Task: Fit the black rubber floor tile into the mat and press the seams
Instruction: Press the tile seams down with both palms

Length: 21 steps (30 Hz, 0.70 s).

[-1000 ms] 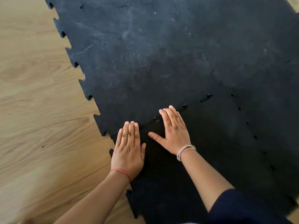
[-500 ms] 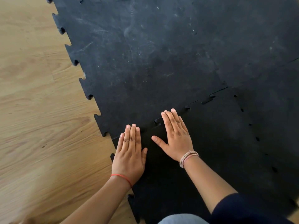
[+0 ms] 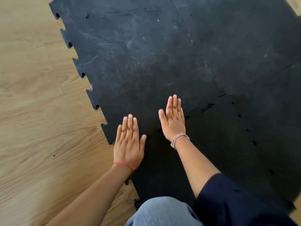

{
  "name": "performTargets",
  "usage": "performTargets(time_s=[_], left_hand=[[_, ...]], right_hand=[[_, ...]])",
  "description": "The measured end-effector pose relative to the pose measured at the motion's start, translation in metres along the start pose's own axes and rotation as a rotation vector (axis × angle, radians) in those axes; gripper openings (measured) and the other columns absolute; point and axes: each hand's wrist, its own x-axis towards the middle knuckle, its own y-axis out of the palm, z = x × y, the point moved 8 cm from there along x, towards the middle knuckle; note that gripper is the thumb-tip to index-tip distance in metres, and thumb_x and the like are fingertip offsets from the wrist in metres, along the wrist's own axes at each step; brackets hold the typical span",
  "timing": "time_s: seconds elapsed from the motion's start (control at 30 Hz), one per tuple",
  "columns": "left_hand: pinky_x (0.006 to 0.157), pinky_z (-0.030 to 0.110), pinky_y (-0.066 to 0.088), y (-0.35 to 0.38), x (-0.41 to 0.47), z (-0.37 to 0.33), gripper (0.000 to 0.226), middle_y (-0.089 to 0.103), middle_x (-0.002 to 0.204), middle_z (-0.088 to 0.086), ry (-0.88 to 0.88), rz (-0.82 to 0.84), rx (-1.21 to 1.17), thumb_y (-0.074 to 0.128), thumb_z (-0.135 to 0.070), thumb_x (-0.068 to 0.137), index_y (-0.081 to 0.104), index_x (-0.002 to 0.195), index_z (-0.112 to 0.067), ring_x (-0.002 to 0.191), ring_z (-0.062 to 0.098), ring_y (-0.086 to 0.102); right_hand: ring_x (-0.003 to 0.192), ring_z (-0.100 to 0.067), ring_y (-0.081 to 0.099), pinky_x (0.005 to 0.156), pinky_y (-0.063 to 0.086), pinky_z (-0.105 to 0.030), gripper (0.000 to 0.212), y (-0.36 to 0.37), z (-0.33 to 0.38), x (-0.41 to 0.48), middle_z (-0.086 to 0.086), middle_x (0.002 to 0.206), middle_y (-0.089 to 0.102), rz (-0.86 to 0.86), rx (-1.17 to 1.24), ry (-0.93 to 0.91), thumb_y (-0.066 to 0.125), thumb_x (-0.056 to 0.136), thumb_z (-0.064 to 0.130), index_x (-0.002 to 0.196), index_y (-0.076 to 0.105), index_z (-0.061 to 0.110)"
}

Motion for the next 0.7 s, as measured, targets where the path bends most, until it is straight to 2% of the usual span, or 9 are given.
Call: performTargets(time_s=[0.07,0.13,0.23,0.4,0.47,0.53,0.6,0.7], left_hand=[[0.109,0.031,-0.022,-0.003,0.021,0.012,0.060,-0.031,0.144,0.003,-0.190,-0.074,-0.042,0.006,-0.043,0.092,-0.025,0.135,-0.014,0.133,0.017,-0.032],[0.109,0.033,-0.022,0.002,0.035,0.016,0.062,-0.032,0.144,0.005,-0.265,-0.100,-0.012,0.003,-0.045,0.091,-0.026,0.135,-0.014,0.132,0.019,-0.032],[0.109,0.033,-0.024,0.009,0.036,0.017,0.062,-0.031,0.145,0.007,-0.271,-0.112,0.018,0.002,-0.046,0.090,-0.026,0.136,-0.016,0.134,0.021,-0.031],[0.112,0.041,-0.013,0.015,0.037,0.014,0.062,-0.018,0.152,0.015,-0.273,-0.038,0.028,0.004,-0.048,0.089,-0.022,0.137,-0.017,0.136,0.025,-0.026],[0.113,0.041,-0.013,0.014,0.038,0.015,0.062,-0.023,0.150,0.013,-0.267,-0.023,0.024,0.004,-0.048,0.089,-0.024,0.136,-0.018,0.134,0.024,-0.029],[0.110,0.036,-0.020,0.012,0.036,0.012,0.061,-0.033,0.145,0.006,-0.205,-0.024,0.031,0.002,-0.046,0.089,-0.027,0.134,-0.018,0.131,0.019,-0.035],[0.107,0.030,-0.027,0.012,0.029,0.013,0.060,-0.038,0.142,-0.001,-0.150,-0.038,0.028,0.003,-0.044,0.091,-0.028,0.134,-0.017,0.129,0.014,-0.039],[0.110,0.031,-0.021,0.010,0.015,0.031,0.059,-0.032,0.144,-0.005,-0.285,-0.070,-0.007,0.013,-0.039,0.094,-0.025,0.135,-0.018,0.130,0.011,-0.035]], right_hand=[[0.138,-0.016,-0.021,0.111,-0.012,-0.031,0.063,0.005,-0.004,0.005,-0.001,0.152,-0.021,-0.061,-0.040,0.103,0.002,0.090,0.054,0.137,-0.022,0.019],[0.137,-0.016,-0.021,0.111,-0.012,-0.033,0.067,0.011,-0.009,0.008,-0.003,0.153,-0.018,-0.089,-0.072,0.132,-0.006,0.085,0.058,0.137,-0.022,0.019],[0.138,-0.019,-0.019,0.111,-0.011,-0.036,0.071,0.017,-0.011,0.011,-0.005,0.154,-0.015,-0.108,-0.124,0.137,-0.007,0.084,0.060,0.139,-0.019,0.018],[0.140,-0.023,-0.015,0.111,-0.010,-0.037,0.076,0.020,-0.013,0.011,-0.008,0.154,-0.012,-0.113,-0.175,0.155,-0.004,0.084,0.062,0.143,-0.013,0.015],[0.139,-0.021,-0.019,0.111,-0.012,-0.036,0.076,0.019,-0.010,0.012,-0.007,0.153,-0.016,-0.109,-0.153,0.139,-0.007,0.082,0.062,0.141,-0.016,0.015],[0.137,-0.018,-0.023,0.111,-0.014,-0.034,0.074,0.016,-0.010,0.010,-0.004,0.150,-0.023,-0.125,-0.105,0.131,-0.010,0.082,0.061,0.139,-0.021,0.016],[0.135,-0.017,-0.024,0.112,-0.013,-0.034,0.073,0.010,-0.024,0.002,-0.003,0.150,-0.024,-0.170,-0.081,0.208,-0.012,0.081,0.061,0.137,-0.022,0.016],[0.136,-0.019,-0.023,0.114,-0.008,-0.038,0.075,0.006,-0.053,-0.014,-0.008,0.153,-0.018,-0.173,-0.121,0.364,-0.014,0.080,0.060,0.137,-0.021,0.013]])
